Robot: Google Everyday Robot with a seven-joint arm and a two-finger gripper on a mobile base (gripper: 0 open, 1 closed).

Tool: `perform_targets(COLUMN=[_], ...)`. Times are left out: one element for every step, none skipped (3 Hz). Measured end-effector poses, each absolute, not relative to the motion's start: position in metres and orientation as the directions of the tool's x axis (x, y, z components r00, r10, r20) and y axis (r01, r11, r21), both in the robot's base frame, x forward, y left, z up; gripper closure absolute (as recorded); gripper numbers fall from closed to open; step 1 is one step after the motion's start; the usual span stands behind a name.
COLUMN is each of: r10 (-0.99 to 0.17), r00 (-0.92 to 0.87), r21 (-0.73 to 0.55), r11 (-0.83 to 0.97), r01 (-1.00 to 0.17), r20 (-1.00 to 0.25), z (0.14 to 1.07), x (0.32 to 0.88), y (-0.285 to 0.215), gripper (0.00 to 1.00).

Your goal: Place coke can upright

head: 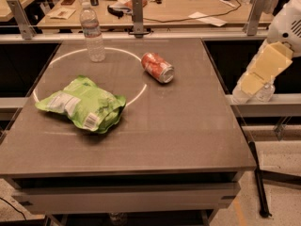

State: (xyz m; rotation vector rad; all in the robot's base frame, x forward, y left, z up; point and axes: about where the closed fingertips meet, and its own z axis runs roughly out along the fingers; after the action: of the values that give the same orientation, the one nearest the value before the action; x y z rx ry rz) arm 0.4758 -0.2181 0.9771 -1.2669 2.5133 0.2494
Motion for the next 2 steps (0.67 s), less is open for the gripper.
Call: perform_targets(r10=[-0.644,-0.556], r00=[-0.677,-0.759], r21=[0.043,0.029], r11=[0.712,0.800], r01=[-0.701,-0.599], r20=[-0.356,-0.339], z=[0.973,0.959], x=[0.489,0.506], y=[-0.212,-0.210], gripper=[0.00,0.00])
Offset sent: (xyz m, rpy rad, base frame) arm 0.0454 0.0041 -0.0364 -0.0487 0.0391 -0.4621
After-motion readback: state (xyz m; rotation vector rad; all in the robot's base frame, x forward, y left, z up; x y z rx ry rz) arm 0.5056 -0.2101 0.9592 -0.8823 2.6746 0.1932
